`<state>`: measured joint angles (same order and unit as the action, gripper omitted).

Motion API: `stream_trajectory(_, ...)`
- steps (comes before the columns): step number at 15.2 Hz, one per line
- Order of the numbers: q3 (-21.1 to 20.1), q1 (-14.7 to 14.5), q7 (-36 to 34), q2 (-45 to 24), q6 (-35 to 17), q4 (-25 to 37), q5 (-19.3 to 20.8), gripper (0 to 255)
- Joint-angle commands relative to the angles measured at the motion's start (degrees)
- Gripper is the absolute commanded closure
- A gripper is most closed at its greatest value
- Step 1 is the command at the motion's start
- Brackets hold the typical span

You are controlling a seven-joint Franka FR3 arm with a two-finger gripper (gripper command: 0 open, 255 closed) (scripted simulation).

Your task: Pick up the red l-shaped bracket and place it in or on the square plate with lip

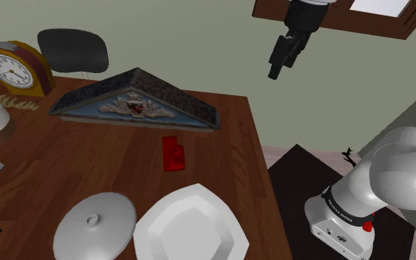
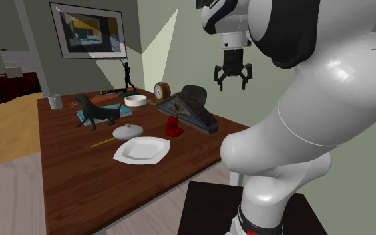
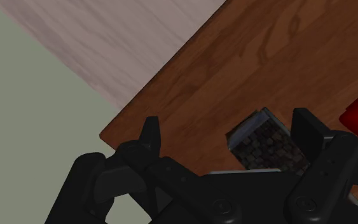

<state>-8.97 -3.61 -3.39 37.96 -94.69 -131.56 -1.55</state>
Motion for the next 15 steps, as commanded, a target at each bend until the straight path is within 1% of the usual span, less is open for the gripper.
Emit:
stream_trajectory(1, -1.5, -0.7, -1.4, -2.3, -2.2, -0.2, -1.1, 0)
stream_trajectory(8, -7.5, -2.7, -6.9, -12.8, -9.0, 2.8, -3.8, 0)
stream_trajectory(15, -13.1, -4.4, -12.7, -25.1, -14.7, 8.7, -3.7, 0)
